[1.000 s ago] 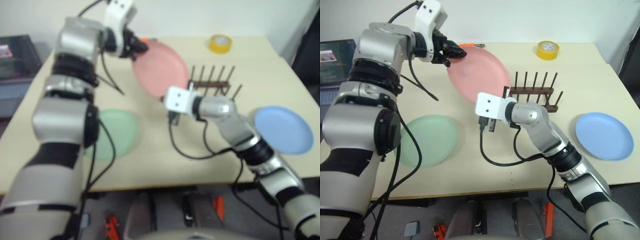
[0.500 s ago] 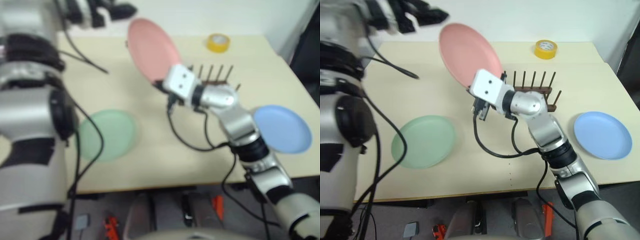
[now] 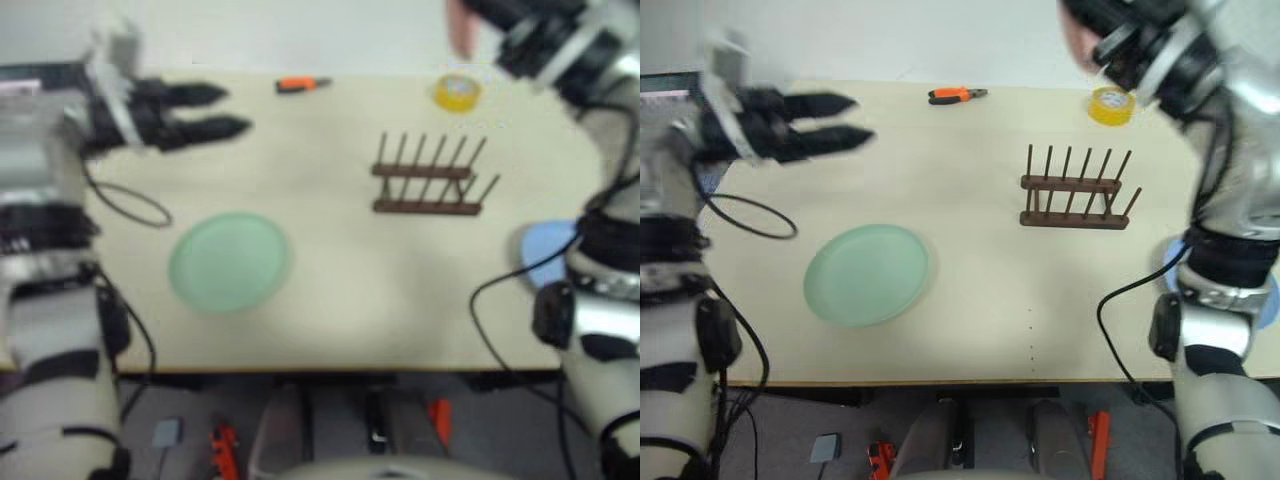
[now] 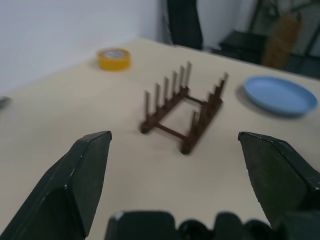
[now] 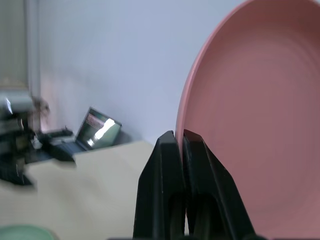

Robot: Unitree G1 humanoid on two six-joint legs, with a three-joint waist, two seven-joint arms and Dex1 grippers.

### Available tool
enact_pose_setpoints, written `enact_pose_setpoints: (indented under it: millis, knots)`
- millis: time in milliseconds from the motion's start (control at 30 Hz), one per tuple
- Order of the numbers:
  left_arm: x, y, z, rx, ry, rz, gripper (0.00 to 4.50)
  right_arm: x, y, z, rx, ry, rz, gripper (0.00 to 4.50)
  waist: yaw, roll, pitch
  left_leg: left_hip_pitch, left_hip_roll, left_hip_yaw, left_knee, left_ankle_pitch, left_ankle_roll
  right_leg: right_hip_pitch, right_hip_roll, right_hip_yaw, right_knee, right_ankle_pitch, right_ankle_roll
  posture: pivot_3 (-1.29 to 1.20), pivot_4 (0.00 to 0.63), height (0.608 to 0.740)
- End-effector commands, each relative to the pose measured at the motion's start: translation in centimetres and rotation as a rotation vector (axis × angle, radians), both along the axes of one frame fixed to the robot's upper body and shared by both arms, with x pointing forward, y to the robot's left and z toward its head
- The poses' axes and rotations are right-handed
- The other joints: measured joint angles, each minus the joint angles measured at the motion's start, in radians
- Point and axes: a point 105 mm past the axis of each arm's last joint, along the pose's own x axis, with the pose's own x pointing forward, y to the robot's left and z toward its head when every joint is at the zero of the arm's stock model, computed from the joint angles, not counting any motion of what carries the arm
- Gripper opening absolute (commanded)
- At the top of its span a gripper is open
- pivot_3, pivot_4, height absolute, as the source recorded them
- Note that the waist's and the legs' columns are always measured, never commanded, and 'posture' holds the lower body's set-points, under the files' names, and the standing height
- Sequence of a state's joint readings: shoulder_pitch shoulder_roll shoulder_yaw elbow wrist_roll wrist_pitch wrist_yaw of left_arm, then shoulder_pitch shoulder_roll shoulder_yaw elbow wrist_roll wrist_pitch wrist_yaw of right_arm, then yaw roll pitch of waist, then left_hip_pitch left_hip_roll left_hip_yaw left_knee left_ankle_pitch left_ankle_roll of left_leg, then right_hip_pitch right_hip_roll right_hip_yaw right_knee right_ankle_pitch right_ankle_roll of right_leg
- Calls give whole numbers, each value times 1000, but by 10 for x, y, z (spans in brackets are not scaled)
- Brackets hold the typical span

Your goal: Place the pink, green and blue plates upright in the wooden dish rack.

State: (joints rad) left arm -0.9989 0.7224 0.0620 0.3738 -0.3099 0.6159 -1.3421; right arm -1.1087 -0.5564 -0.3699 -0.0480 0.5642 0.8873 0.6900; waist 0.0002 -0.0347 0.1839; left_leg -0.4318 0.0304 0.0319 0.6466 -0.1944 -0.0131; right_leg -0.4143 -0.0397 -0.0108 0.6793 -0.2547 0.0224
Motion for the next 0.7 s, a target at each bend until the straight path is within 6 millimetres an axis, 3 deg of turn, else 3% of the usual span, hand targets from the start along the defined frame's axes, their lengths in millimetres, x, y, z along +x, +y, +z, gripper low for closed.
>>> enact_pose_setpoints:
  millis: [33, 267, 700]
  knots:
    - [-6, -28, -1, 86, -101, -65, 4461, -9, -35, 18, 150, 59, 26, 0, -1, 0, 0, 0, 0, 0, 0, 0, 0, 0, 0, 0, 0, 0, 0, 0, 150, 740]
    - [-8, -60, -18, 99, -89, -156, 4461, -7, -63, 7, 331, 226, 144, 0, -24, 2, 1, 1, 0, 0, -2, 1, 1, -1, 5, 1, 1, 0, -2, 0, 150, 740]
    - [-15, -73, -22, 110, -80, -199, 4461, 18, -72, -37, 333, 451, 187, 0, -31, 4, 2, 1, 0, 1, -2, 1, 1, -1, 5, 2, 0, -1, -2, 0, 150, 740]
